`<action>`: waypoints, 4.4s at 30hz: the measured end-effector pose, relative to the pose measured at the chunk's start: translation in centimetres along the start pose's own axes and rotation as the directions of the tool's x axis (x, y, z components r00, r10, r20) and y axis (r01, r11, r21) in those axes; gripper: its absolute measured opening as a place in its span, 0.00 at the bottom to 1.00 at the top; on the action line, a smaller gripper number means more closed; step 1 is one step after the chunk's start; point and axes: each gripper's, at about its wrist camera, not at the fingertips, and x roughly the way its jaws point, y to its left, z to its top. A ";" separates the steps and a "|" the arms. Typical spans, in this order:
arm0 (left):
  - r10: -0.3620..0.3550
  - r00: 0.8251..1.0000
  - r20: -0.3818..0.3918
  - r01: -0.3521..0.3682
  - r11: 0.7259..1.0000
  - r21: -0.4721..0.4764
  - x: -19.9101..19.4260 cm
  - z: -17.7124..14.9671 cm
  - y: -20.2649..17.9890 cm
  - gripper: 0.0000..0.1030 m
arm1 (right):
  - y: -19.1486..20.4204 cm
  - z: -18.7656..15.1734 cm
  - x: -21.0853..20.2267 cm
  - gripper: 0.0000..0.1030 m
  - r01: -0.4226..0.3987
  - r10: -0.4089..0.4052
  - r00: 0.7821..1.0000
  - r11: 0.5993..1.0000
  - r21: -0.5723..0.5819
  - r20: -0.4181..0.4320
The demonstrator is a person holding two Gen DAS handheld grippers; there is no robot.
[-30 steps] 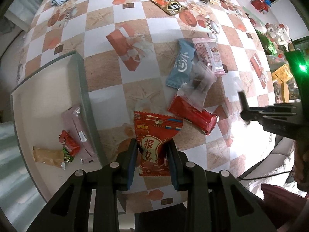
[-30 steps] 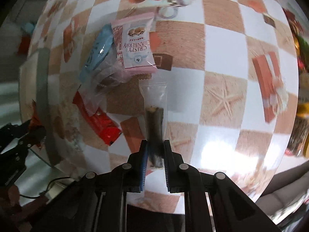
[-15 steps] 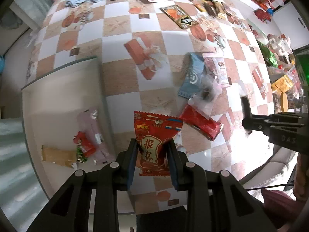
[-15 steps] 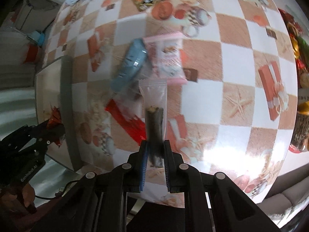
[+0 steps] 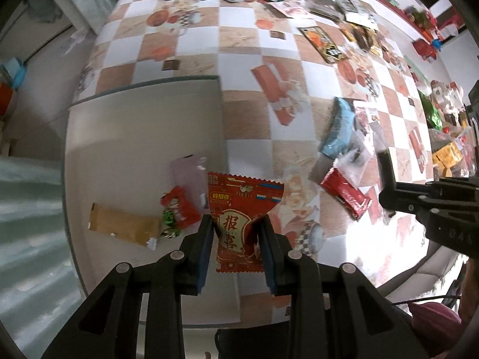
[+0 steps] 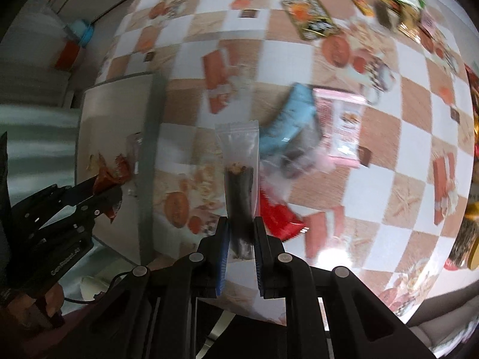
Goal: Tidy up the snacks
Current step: 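Lift the clear stick bag with the right gripper while the left carries the red packet over the tray, then open both grippers to drop the red packet and clear stick bag into the tray, then move both grippers back toward the remaining snacks on the table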
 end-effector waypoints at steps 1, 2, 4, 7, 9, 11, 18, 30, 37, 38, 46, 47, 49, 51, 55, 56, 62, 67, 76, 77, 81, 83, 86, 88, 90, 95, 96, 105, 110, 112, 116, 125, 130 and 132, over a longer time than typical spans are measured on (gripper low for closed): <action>0.001 1.000 0.001 -0.001 1.000 -0.007 0.0 -0.1 0.3 0.32 | 0.7 0.1 0.1 0.16 0.001 -0.001 1.000 1.000 -0.016 -0.002; 0.002 1.000 0.003 -0.002 1.000 -0.016 -0.1 -0.2 0.7 0.32 | 1.2 0.2 0.1 0.16 0.001 -0.001 1.000 1.000 -0.028 -0.004; 0.002 1.000 0.007 -0.002 1.000 -0.031 -0.2 -0.4 1.4 0.32 | 2.5 0.5 0.3 0.16 0.003 -0.004 1.000 0.998 -0.055 -0.006; 0.007 1.000 0.015 -0.007 0.998 -0.055 -0.4 -0.6 2.6 0.32 | 4.1 0.9 0.4 0.16 0.006 -0.007 1.000 0.996 -0.090 -0.009; 0.012 1.000 0.020 -0.011 0.998 -0.068 -0.6 -0.8 3.3 0.32 | 4.9 1.2 0.5 0.16 0.009 -0.010 1.000 0.994 -0.108 -0.011; 0.015 1.000 0.025 -0.013 0.997 -0.082 -0.7 -0.9 4.0 0.32 | 5.8 1.5 0.6 0.16 0.013 -0.015 1.000 0.992 -0.127 -0.013; 0.029 0.999 0.028 -0.025 0.991 -0.132 -0.8 -1.5 6.5 0.32 | 8.9 2.4 1.4 0.16 0.023 -0.029 0.999 0.981 -0.194 -0.024; 0.051 0.998 0.021 -0.046 0.978 -0.202 -0.3 -2.3 9.5 0.32 | 13.2 4.1 2.6 0.16 0.023 -0.032 0.999 0.964 -0.266 -0.031; 0.074 0.997 0.027 -0.066 0.972 -0.225 -0.4 -2.2 10.6 0.32 | 15.5 5.5 3.4 0.17 0.018 -0.031 0.999 0.954 -0.299 -0.039; 0.076 0.997 0.027 -0.068 0.972 -0.227 -0.3 -2.2 10.7 0.32 | 15.7 5.6 3.6 0.17 0.018 -0.032 0.999 0.953 -0.303 -0.041; 0.082 0.997 0.014 -0.076 0.967 -0.243 0.3 -1.7 11.9 0.32 | 16.8 6.4 4.8 0.17 0.015 -0.039 0.997 0.949 -0.314 -0.070; 0.083 0.996 0.013 -0.077 0.967 -0.243 0.4 -1.6 12.0 0.32 | 16.8 6.6 4.9 0.17 0.014 -0.039 0.997 0.949 -0.314 -0.072; 0.083 0.996 0.011 -0.078 0.967 -0.244 0.5 -1.4 12.1 0.32 | 17.0 6.9 5.1 0.17 0.012 -0.038 0.996 0.949 -0.315 -0.077; 0.083 0.997 0.008 -0.078 0.967 -0.244 0.6 -1.3 12.0 0.32 | 17.2 7.1 5.3 0.17 0.011 -0.039 0.996 0.950 -0.313 -0.083; 0.081 0.997 0.001 -0.078 0.966 -0.246 0.8 -1.3 12.1 0.32 | 17.5 7.7 5.9 0.17 0.007 -0.040 0.994 0.952 -0.306 -0.099; 0.081 0.997 -0.001 -0.079 0.966 -0.246 0.9 -1.2 12.2 0.32 | 17.5 7.7 6.0 0.17 0.008 -0.041 0.994 0.952 -0.307 -0.101; 0.085 0.996 -0.008 -0.084 0.965 -0.249 1.3 -0.8 12.3 0.32 | 18.2 8.3 7.2 0.17 0.012 -0.051 0.992 0.950 -0.313 -0.114; 0.090 0.996 -0.014 -0.090 0.964 -0.252 1.5 -0.8 12.3 0.32 | 18.4 8.8 7.8 0.17 0.007 -0.047 0.991 0.954 -0.300 -0.125; 0.101 0.995 -0.014 -0.101 0.961 -0.259 1.4 -1.1 12.4 0.65 | 18.3 9.4 8.4 0.17 0.022 -0.064 0.988 0.959 -0.282 -0.140; 0.100 0.995 -0.008 -0.098 0.960 -0.262 1.2 -1.1 12.4 0.69 | 18.1 9.5 8.4 0.20 0.023 -0.065 0.988 0.960 -0.278 -0.142; 0.097 0.995 -0.013 -0.097 0.962 -0.254 1.0 -1.1 12.2 0.73 | 17.0 9.5 7.8 0.86 0.046 -0.077 0.991 0.967 -0.251 -0.113; 0.097 0.995 -0.017 -0.098 0.966 -0.240 1.0 -1.0 11.8 0.73 | 16.1 9.5 7.4 0.86 0.044 -0.070 0.992 0.974 -0.224 -0.107; 0.096 0.995 -0.019 -0.098 0.973 -0.210 1.0 -0.7 10.8 0.73 | 14.0 9.5 7.2 0.86 0.048 -0.070 0.990 0.983 -0.175 -0.124; 0.095 0.995 -0.016 -0.097 0.977 -0.191 1.0 -0.4 10.0 0.73 | 12.1 9.2 7.1 0.86 0.068 -0.087 0.987 0.988 -0.136 -0.134; 0.092 0.996 -0.015 -0.093 0.981 -0.168 0.9 -0.2 9.0 0.73 | 10.3 8.6 7.0 1.00 0.081 -0.094 0.985 0.992 -0.096 -0.141; 0.086 0.996 -0.013 -0.086 0.991 -0.099 0.9 0.6 6.5 0.74 | 4.6 6.2 6.4 1.00 0.126 -0.119 0.980 0.991 0.035 -0.159; 0.084 0.996 -0.014 -0.085 0.992 -0.088 0.9 0.7 6.0 0.74 | 3.3 5.6 6.3 1.00 0.132 -0.120 0.980 0.989 0.067 -0.161; 0.046 0.998 -0.043 -0.044 0.998 0.044 1.4 1.3 1.3 0.74 | -8.8 -1.3 6.5 1.00 0.179 -0.085 0.969 0.888 0.423 -0.232; 0.031 0.997 -0.074 -0.022 0.993 0.118 2.0 1.8 -1.9 0.74 | -11.9 -3.1 6.5 1.00 0.174 -0.055 0.970 0.842 0.511 -0.239; 0.023 0.996 -0.082 -0.011 0.990 0.139 2.2 1.9 -3.1 0.74 | -12.5 -3.2 6.2 1.00 0.175 -0.064 0.971 0.845 0.506 -0.229; 0.004 0.995 -0.102 0.013 0.986 0.164 2.5 2.2 -5.7 0.74 | -12.9 -1.9 5.5 1.00 0.179 -0.091 0.975 0.863 0.472 -0.204; -0.084 0.977 -0.197 0.092 0.995 0.033 5.2 3.7 -9.3 0.77 | -14.9 5.6 3.0 1.00 0.198 -0.159 0.978 0.904 0.380 -0.132; -0.099 0.972 -0.213 0.084 0.994 -0.076 6.7 4.1 -10.2 0.77 | -15.3 10.0 3.1 1.00 0.198 -0.169 0.979 0.918 0.345 -0.114; -0.098 0.973 -0.209 0.076 0.991 -0.109 7.0 4.2 -10.5 0.77 | -15.5 11.1 3.3 1.00 0.199 -0.171 0.979 0.922 0.332 -0.112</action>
